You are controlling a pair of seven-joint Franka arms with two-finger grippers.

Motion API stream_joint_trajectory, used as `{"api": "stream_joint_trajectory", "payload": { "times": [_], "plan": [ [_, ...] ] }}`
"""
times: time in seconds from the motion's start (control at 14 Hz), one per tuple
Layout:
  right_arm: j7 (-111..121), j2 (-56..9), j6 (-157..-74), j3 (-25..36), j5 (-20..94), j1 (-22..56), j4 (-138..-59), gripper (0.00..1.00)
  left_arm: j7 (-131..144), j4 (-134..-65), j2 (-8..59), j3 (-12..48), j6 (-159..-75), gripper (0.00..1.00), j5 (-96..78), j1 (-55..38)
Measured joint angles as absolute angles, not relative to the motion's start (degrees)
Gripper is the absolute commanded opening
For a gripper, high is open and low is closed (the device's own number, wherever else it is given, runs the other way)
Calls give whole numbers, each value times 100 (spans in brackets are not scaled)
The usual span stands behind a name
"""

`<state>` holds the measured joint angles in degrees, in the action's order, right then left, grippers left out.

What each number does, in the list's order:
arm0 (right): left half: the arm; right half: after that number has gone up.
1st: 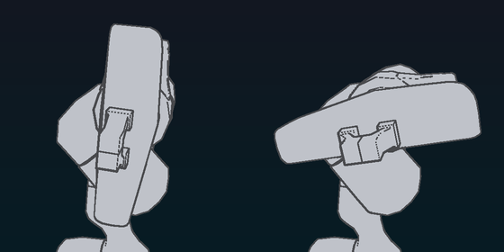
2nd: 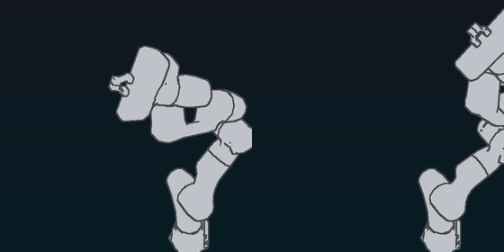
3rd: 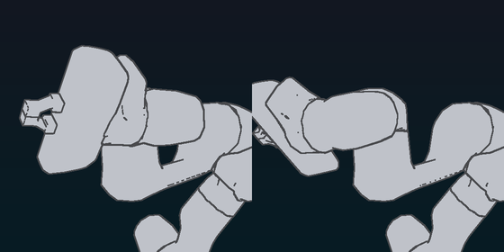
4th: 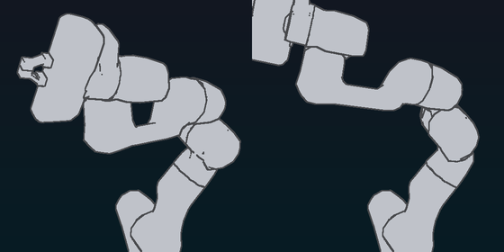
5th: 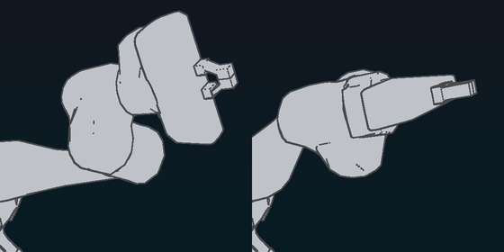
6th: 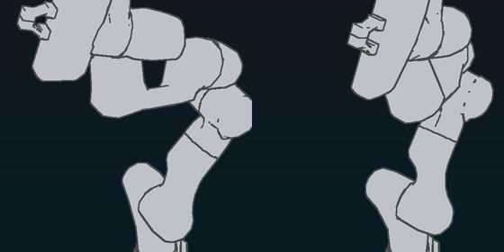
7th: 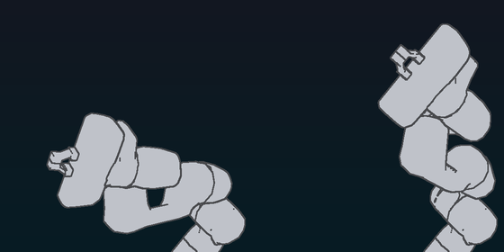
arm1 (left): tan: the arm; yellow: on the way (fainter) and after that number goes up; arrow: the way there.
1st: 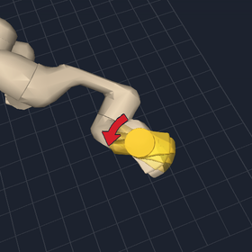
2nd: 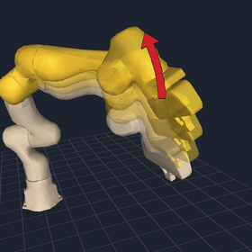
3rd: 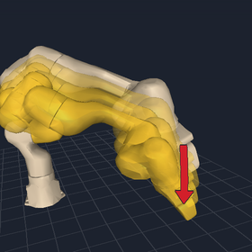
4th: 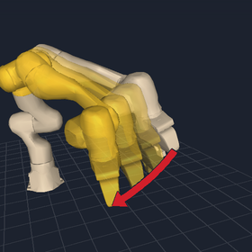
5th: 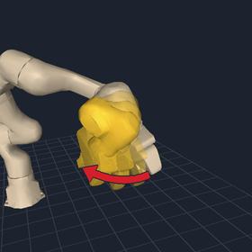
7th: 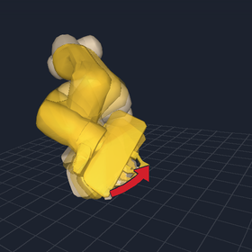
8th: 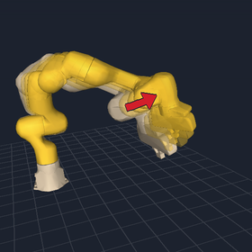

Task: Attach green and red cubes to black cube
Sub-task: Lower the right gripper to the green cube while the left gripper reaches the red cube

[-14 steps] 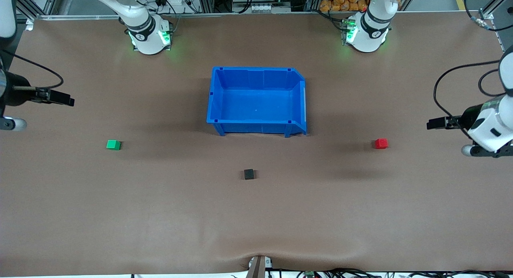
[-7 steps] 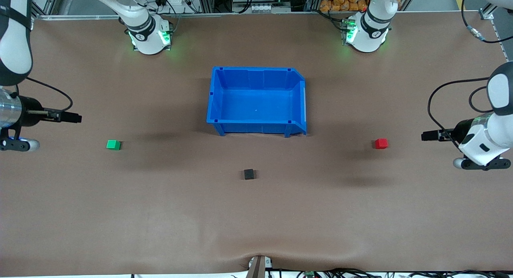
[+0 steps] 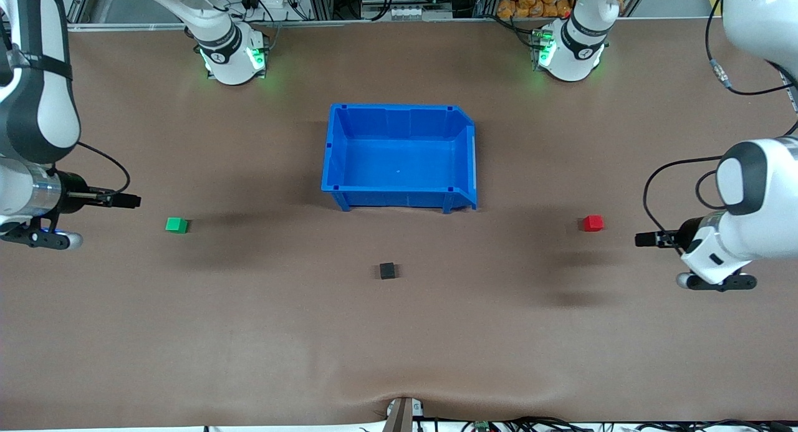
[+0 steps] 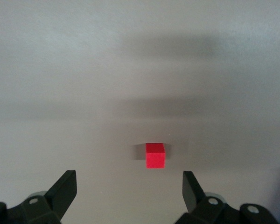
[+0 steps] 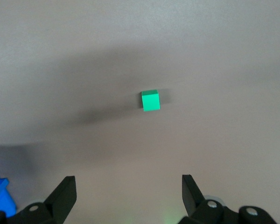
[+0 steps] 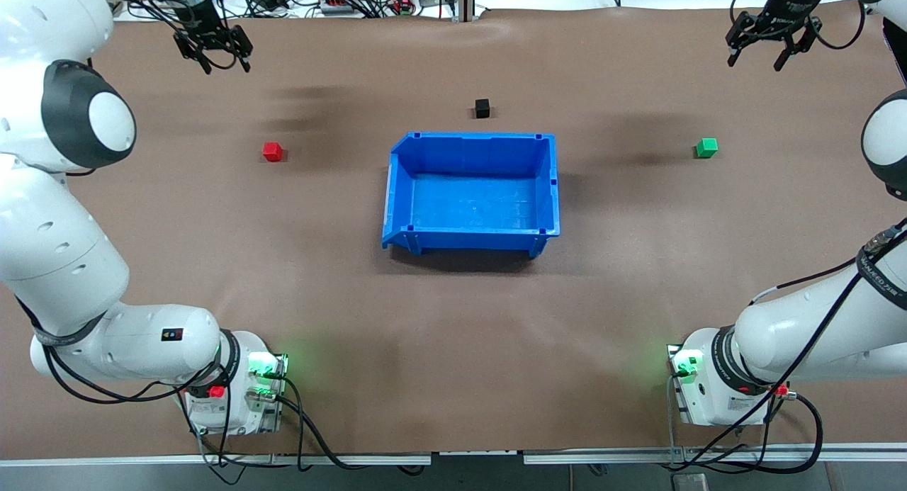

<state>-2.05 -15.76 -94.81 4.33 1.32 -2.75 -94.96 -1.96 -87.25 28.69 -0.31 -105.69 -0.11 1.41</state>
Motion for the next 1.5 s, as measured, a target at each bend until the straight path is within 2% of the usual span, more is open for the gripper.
{"api": "stream_joint_trajectory", "payload": {
  "times": [0.36,0.64,0.86,1.14,1.5],
  "plan": [
    [230,-1579,-10917,435,131,-463,-10464,100,-152,-8995,3359,123,-11116,100,-17,65],
    [400,-1589,-12241,435,131,-518,-11352,100,-131,-9532,3391,144,-11724,100,-18,28],
    [422,-1699,-13027,423,129,-514,-11850,100,-17,-9740,3390,149,-11846,100,-21,-10],
    [893,-2307,-13761,424,124,-521,-11952,100,249,-10033,3392,162,-12071,100,-21,-284],
    [976,-2716,-13897,423,124,-522,-11948,100,254,-10288,3392,122,-12170,100,-21,-239]
  ]
}}
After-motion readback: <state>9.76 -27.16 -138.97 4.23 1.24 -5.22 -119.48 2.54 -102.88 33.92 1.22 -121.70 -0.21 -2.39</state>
